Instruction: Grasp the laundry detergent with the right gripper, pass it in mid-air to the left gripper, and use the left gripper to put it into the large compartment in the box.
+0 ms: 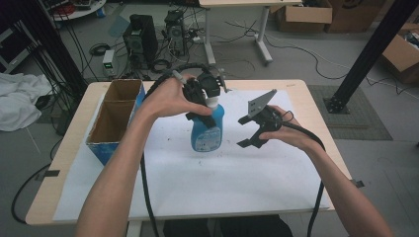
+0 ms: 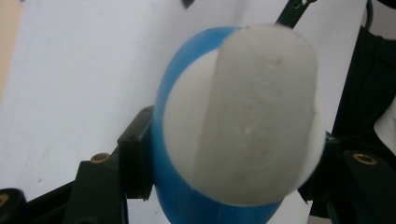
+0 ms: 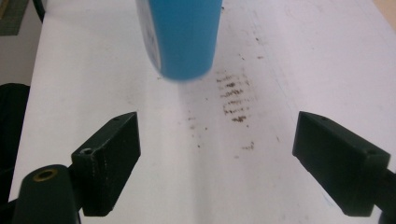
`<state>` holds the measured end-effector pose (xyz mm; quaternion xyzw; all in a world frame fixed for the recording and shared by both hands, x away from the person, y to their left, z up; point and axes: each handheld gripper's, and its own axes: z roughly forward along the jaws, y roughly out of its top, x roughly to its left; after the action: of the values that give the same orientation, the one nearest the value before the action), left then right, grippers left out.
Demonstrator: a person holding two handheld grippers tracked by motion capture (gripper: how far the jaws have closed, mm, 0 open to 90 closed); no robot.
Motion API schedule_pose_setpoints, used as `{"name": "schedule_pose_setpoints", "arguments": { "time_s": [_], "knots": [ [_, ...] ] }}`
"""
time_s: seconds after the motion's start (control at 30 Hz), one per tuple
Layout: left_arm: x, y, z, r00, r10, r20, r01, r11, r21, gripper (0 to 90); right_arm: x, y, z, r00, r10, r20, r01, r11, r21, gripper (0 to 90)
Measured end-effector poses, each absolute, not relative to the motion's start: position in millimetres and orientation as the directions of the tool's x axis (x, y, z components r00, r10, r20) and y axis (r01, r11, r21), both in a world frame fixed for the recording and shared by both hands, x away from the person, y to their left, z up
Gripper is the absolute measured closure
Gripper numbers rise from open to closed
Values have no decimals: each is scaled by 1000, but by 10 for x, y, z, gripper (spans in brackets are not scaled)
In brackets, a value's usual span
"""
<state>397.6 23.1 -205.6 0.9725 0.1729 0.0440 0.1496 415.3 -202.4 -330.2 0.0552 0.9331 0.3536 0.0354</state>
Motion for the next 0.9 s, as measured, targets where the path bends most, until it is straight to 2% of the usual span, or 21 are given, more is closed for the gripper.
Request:
{"name": "schedule_pose_setpoints", "arguments": {
  "time_s": [0.33,0.53,0.67,0.9],
  "knots": [
    [3989,548,-1569,822,569,33,535,-790,301,373,4158,-2184,-3323,-980,183,-78,100,792,603,157],
    [3993,783,-1284,683,729,38,689,-661,296,374,4166,-2222,-3349,-972,204,-115,106,821,561,163],
    [3991,949,-1141,596,801,60,753,-583,305,374,4161,-2234,-3356,-970,206,-132,104,835,540,169],
    [3997,1317,-1040,460,887,48,835,-451,315,374,4147,-2253,-3326,-966,210,-151,98,838,537,172]
  ]
}}
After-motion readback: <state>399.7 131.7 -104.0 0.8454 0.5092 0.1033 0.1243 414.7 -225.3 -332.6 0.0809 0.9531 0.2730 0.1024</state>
